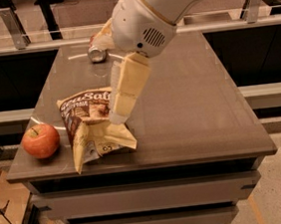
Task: Pick apple
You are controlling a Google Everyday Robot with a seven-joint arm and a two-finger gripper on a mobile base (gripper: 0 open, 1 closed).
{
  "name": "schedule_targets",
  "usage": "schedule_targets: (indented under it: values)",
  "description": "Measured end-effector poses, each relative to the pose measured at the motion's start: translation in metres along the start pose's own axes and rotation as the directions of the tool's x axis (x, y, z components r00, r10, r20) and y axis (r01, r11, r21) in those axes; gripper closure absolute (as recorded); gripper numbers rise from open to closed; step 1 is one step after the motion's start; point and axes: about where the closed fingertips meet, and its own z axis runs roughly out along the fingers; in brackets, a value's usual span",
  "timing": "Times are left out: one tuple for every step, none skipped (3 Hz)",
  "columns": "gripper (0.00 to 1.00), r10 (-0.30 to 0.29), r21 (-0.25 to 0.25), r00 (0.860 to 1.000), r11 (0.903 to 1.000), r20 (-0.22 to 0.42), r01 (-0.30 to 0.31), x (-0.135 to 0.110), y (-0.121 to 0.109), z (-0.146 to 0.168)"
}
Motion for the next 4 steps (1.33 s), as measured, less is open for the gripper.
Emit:
schedule_targets:
  values:
    - [0.0, -0.052, -0.071, 0.998, 0.996, 0.047, 0.055, -0.028, -0.007, 0.043]
    - [0.0, -0.084, -0.138, 0.993, 0.9858, 0.083, 0.095, -0.048, -0.012, 0.082]
    - [0.0, -0.099, -0.196, 0.988, 0.973, 0.118, 0.121, -0.064, -0.012, 0.114]
    - [0.0, -0.102, -0.241, 0.985, 0.9612, 0.142, 0.134, -0.073, -0.011, 0.142]
